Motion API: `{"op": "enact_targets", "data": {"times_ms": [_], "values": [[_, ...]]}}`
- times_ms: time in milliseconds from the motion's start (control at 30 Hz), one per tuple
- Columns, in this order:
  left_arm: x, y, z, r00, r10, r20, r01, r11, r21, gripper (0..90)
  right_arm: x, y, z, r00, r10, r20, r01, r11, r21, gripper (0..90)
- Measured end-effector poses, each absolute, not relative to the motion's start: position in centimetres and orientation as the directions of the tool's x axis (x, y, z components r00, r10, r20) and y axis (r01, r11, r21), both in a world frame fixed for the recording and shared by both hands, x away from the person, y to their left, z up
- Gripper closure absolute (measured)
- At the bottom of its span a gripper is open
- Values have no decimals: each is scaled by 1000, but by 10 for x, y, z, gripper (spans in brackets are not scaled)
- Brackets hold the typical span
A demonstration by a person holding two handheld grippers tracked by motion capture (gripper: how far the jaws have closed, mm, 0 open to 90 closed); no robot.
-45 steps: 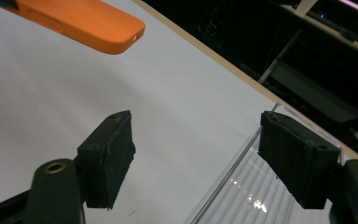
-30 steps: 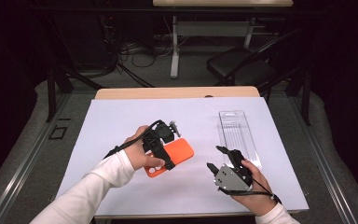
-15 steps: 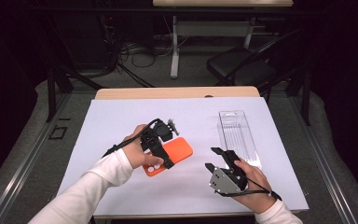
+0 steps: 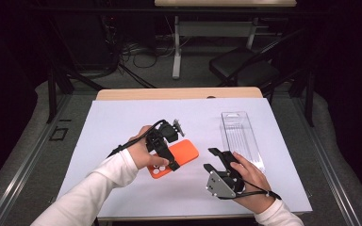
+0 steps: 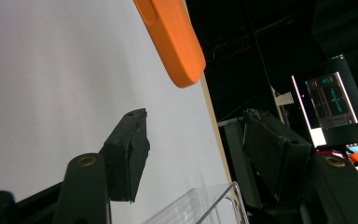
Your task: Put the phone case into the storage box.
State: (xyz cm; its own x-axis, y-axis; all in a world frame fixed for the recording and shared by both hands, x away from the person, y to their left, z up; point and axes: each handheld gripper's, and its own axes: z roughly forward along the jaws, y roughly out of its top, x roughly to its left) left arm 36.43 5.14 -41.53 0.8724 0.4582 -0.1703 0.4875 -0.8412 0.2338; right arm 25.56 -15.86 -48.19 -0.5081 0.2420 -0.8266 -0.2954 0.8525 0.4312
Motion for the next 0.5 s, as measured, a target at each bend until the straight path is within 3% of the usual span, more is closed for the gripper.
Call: {"op": "enact_targets", "data": {"times_ms": [500], "values": [[360,28,-417,888,410,-207,452,-860,237,159,261,-144,-491,-485,172,-857,-347,862,370,413]]}}
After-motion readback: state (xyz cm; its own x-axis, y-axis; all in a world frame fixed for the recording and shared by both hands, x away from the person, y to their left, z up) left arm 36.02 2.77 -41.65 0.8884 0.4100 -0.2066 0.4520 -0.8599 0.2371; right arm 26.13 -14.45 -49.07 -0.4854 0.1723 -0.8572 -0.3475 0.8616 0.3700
